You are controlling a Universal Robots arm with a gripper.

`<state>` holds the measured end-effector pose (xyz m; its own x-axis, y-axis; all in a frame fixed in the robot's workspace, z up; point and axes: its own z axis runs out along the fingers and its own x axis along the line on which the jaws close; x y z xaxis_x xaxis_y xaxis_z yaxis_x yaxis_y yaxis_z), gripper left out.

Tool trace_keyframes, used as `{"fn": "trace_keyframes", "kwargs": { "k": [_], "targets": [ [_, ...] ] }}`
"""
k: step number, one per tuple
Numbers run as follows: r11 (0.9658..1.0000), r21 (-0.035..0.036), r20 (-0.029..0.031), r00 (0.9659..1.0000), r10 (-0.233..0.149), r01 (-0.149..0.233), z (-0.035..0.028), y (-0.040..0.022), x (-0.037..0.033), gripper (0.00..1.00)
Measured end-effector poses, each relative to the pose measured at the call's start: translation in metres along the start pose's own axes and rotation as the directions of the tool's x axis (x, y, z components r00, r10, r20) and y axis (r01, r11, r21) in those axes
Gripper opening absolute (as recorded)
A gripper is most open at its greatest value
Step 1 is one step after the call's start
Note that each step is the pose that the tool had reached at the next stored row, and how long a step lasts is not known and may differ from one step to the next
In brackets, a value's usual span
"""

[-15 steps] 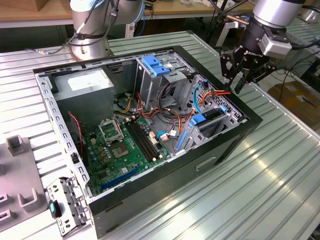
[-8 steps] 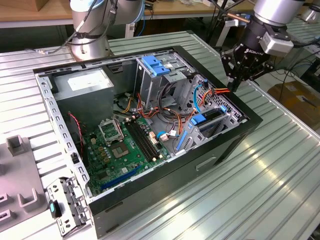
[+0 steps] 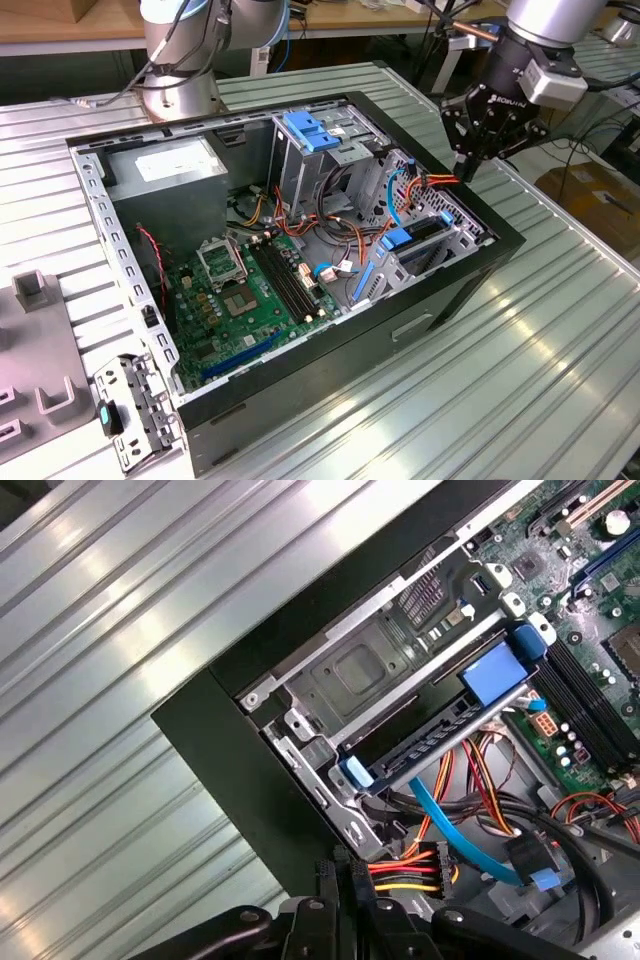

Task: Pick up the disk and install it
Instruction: 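Insert the first disk wire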

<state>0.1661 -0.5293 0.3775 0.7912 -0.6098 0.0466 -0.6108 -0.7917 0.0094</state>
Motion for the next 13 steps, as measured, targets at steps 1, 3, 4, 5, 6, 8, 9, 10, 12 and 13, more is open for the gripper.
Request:
{"fn": "trace_keyframes", "kwargs": {
  "k": [1,3,4,5,6,8,9,10,12,13],
  "targets": [
    [1.0,-0.0001,0.0,1.0,0.0,0.0,-0.0001,0.0009,-0.0012,0.16],
    [0.9999,-0.0009,-0.0001,0.9999,0.017,-0.017,0.0,0.0012,-0.0015,0.16],
    [0.9995,-0.0015,0.0002,0.9995,0.031,-0.031,0.0001,0.0012,-0.0015,0.16],
    [0.999,-0.0021,0.0004,0.999,0.045,-0.045,0.0002,0.0013,-0.0016,0.16],
    [0.9977,-0.0033,0.0004,0.9977,0.068,-0.068,0.0002,0.0012,-0.0016,0.16],
    [0.9922,-0.0061,0.0006,0.9922,0.125,-0.125,0.0004,0.0012,-0.0016,0.16],
    [0.9902,-0.0068,0.0006,0.9902,0.139,-0.139,0.0005,0.0012,-0.0016,0.16],
    [0.9877,-0.0076,0.0007,0.9877,0.156,-0.156,0.0006,0.0012,-0.0016,0.16],
    [0.9817,-0.0091,0.0009,0.9818,0.19,-0.19,0.0008,0.0012,-0.0016,0.16],
    [0.978,-0.0101,0.0008,0.9781,0.208,-0.208,0.0008,0.0012,-0.0016,0.16]
  ]
}}
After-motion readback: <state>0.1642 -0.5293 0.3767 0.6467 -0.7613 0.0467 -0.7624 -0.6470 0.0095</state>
